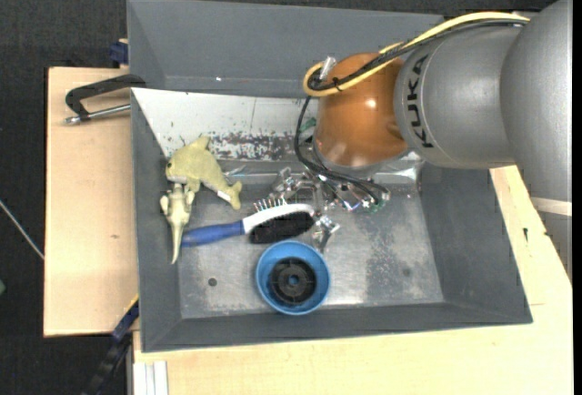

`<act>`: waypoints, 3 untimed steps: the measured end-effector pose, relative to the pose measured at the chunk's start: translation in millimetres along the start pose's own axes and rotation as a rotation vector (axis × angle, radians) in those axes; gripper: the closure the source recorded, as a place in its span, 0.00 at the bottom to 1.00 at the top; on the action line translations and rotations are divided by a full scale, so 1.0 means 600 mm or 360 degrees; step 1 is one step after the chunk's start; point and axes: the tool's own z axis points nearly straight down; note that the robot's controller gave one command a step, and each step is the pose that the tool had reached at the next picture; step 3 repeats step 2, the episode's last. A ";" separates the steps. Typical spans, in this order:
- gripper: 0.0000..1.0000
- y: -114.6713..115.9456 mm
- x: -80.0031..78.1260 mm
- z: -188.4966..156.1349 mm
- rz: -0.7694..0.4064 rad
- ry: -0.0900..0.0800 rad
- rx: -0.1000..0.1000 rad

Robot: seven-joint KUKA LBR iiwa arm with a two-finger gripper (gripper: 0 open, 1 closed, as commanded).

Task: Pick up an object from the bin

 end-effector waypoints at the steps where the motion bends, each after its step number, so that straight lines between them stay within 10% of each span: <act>1: 1.00 0.004 -0.004 -0.002 -0.0003 -0.0010 -0.0005; 2: 1.00 0.029 -0.009 -0.247 0.0150 -0.0012 -0.0007; 3: 1.00 0.029 -0.009 -0.247 0.0150 -0.0012 -0.0007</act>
Offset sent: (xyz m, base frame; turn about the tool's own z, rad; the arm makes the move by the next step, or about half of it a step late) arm 0.0000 0.0000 0.0000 0.0000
